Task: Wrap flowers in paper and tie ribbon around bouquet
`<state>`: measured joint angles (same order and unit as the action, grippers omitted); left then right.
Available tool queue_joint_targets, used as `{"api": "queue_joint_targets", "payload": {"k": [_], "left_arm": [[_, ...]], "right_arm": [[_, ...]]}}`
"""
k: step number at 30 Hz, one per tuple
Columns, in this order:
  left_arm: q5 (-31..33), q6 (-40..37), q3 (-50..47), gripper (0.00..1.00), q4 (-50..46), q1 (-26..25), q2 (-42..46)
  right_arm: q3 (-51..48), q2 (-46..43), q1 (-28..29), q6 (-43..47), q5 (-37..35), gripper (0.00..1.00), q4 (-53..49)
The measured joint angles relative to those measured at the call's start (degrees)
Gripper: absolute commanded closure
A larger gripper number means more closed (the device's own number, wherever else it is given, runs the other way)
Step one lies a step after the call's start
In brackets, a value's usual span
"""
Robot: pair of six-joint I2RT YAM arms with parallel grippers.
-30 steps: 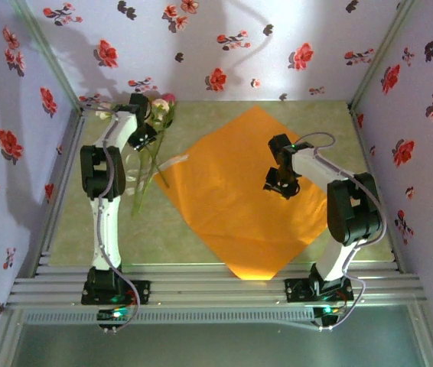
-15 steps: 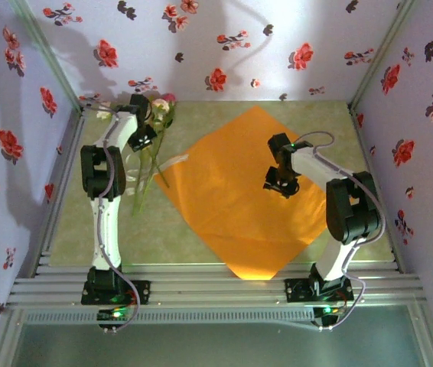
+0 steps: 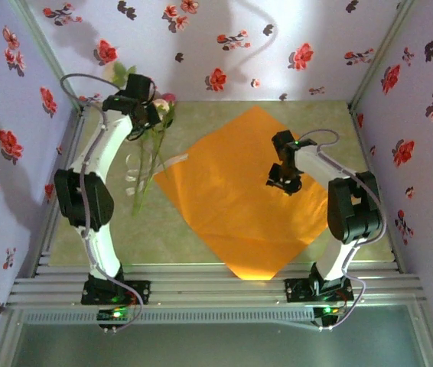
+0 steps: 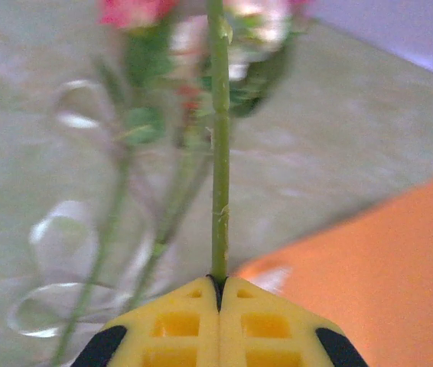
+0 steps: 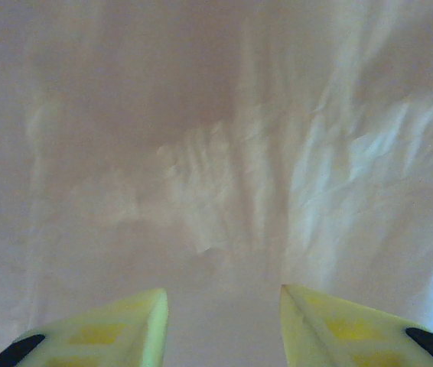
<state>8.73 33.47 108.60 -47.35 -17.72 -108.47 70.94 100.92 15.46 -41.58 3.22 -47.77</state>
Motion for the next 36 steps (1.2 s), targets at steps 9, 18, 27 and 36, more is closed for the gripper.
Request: {"api": "queue_joint_targets", "payload": {"k": [9, 18, 27, 36], "left_arm": [[-17.3, 2.4, -8.0, 1.0, 21.6, -20.6, -0.5], [-25.9, 11.3, -2.1, 1.0, 40.2, -26.7, -23.2], [-28.6, 17.7, -1.3, 0.55, 44.1, -29.2, -28.7], [-24.0, 16.9, -4.0, 0.49, 32.5, -25.4, -15.9]], "right_arm": [[-3.1, -0.7, -10.6, -0.5, 2.5, 0.57, 2.6], [-7.8, -0.6, -12.9, -2.0, 5.7, 0.57, 5.2], [-8.2, 1.7, -12.9, -2.4, 6.9, 0.57, 7.0], [-8.2, 1.7, -12.9, -2.4, 6.8, 0.65, 6.9]]}}
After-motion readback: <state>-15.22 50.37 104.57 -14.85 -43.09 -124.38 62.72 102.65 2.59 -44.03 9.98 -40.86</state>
